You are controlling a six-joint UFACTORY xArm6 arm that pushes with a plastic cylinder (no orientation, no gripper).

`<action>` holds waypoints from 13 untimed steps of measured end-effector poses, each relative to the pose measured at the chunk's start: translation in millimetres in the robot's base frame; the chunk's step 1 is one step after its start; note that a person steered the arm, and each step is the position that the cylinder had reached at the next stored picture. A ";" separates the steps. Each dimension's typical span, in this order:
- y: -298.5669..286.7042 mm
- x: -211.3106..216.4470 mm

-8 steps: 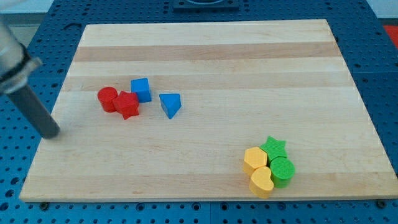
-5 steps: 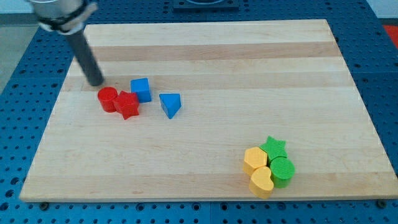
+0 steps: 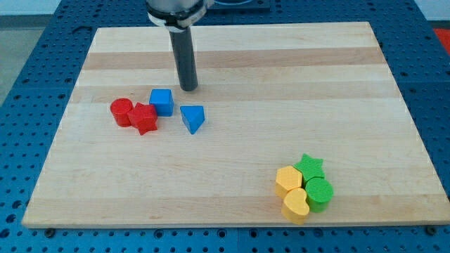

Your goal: Push the blue cube into the blue triangle

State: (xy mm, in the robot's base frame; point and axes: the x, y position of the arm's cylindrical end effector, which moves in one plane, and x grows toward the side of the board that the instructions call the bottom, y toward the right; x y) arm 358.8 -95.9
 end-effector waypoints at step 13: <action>14.6 37.7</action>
